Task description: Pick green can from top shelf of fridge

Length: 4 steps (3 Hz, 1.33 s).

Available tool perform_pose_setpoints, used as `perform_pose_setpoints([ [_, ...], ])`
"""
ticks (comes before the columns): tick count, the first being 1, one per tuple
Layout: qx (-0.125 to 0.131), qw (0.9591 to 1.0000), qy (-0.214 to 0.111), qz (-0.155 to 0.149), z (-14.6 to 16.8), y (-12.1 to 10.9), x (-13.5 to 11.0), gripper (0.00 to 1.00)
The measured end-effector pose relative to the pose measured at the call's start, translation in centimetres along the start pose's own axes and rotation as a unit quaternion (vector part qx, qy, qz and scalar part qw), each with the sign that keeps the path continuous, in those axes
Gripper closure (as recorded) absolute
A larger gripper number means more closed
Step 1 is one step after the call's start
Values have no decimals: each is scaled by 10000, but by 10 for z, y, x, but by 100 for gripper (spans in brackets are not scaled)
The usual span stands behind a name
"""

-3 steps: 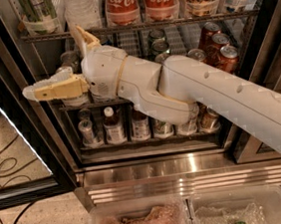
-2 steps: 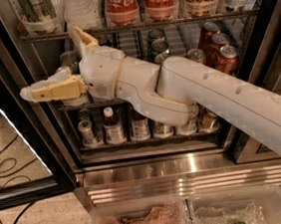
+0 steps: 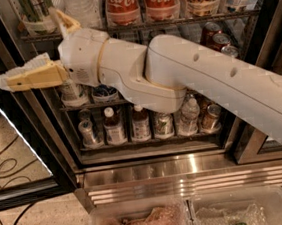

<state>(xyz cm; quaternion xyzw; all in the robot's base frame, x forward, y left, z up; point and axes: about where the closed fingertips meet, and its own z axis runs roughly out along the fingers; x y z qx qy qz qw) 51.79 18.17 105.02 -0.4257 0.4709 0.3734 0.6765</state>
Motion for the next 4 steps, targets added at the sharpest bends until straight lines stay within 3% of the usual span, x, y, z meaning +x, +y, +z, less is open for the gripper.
perform_pose_setpoints([
  [1, -47, 10000, 64, -46, 15, -2, -6, 0],
  [2, 84, 9987, 502, -13, 19, -8, 0, 0],
  [4, 125, 9980, 604, -124, 24, -10, 0, 0],
])
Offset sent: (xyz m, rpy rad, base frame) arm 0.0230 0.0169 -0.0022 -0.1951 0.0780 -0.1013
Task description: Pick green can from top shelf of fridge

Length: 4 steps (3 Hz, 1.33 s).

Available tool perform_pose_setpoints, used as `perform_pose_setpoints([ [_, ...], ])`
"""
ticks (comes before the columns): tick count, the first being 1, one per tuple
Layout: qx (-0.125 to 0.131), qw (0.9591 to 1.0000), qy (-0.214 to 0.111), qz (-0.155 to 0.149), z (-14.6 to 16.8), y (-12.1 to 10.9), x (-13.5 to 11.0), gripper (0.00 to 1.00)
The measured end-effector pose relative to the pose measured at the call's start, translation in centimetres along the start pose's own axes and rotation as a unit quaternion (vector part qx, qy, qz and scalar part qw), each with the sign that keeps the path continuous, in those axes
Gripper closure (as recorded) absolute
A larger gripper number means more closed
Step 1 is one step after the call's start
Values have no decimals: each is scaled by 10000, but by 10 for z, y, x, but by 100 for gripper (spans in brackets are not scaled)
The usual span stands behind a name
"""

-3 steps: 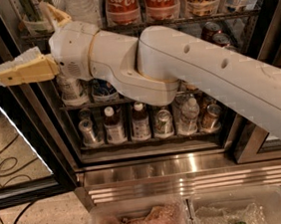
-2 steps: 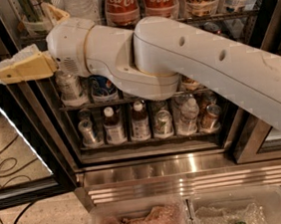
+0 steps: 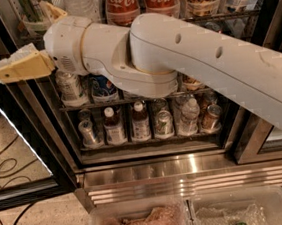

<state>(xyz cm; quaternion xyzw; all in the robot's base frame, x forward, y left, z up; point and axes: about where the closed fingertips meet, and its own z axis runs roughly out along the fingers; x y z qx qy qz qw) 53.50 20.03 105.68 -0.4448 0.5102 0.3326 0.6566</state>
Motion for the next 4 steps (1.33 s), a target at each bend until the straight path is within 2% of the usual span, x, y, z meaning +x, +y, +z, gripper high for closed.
perform_pose_setpoints([
  [2, 217, 9992, 235, -225, 4, -19, 6, 0],
  [4, 139, 9990, 291, -321, 16, -29, 13, 0],
])
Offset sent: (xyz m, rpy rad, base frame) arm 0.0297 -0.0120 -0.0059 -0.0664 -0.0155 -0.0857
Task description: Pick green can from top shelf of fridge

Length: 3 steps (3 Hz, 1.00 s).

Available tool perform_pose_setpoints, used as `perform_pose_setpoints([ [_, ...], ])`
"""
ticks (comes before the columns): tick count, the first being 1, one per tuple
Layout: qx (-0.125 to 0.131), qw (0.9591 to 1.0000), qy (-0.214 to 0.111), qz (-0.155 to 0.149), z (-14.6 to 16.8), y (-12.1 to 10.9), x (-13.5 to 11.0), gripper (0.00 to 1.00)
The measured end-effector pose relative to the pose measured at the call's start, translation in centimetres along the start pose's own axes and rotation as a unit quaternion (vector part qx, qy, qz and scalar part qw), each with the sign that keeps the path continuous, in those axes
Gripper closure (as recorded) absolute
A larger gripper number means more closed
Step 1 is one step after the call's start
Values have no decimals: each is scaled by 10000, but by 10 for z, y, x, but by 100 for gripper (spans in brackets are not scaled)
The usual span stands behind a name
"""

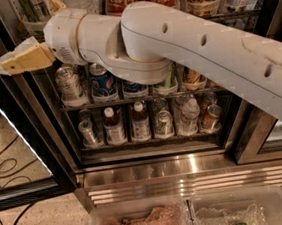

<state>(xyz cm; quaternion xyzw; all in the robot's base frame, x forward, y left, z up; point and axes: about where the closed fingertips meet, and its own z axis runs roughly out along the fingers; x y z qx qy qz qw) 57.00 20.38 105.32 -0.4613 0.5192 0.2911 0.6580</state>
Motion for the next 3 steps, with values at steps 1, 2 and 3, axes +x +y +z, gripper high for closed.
perform_pose_setpoints([
  [1, 102, 9995, 252, -148, 7, -10, 10, 0],
  [2, 102, 9995, 252, -149, 7, -10, 10, 5],
  [3, 101, 9995, 252, -149, 7, -9, 10, 0],
])
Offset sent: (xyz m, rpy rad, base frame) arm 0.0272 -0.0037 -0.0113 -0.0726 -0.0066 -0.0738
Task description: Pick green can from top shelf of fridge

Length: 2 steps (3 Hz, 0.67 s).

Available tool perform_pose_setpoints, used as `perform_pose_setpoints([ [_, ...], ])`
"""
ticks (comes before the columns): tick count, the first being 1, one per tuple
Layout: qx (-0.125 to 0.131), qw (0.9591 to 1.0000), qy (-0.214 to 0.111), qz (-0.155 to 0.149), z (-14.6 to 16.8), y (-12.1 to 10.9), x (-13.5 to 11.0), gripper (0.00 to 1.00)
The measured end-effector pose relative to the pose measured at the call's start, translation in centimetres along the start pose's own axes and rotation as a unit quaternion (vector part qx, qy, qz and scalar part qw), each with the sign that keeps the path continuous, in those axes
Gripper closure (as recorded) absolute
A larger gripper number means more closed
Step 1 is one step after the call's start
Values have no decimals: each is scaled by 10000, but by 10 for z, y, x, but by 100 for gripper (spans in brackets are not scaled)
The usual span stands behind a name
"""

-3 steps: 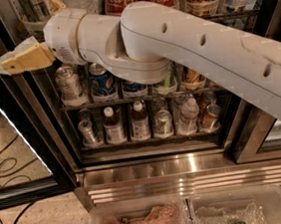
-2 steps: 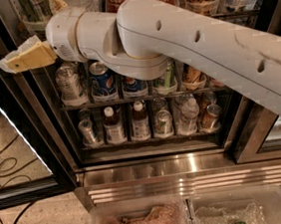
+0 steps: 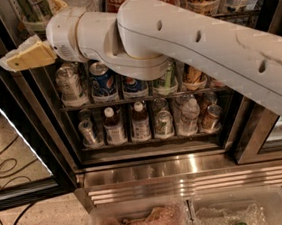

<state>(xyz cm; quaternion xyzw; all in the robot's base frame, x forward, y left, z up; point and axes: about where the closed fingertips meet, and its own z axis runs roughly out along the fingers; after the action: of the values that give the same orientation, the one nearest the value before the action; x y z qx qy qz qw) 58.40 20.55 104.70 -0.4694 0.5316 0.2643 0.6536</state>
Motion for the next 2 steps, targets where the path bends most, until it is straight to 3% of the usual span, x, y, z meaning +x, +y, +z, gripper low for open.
perform_pose_setpoints([
  [1, 2, 10000, 0, 0, 0, 0, 0, 0],
  [2, 221, 9997, -16, -61, 0, 0, -3, 0],
])
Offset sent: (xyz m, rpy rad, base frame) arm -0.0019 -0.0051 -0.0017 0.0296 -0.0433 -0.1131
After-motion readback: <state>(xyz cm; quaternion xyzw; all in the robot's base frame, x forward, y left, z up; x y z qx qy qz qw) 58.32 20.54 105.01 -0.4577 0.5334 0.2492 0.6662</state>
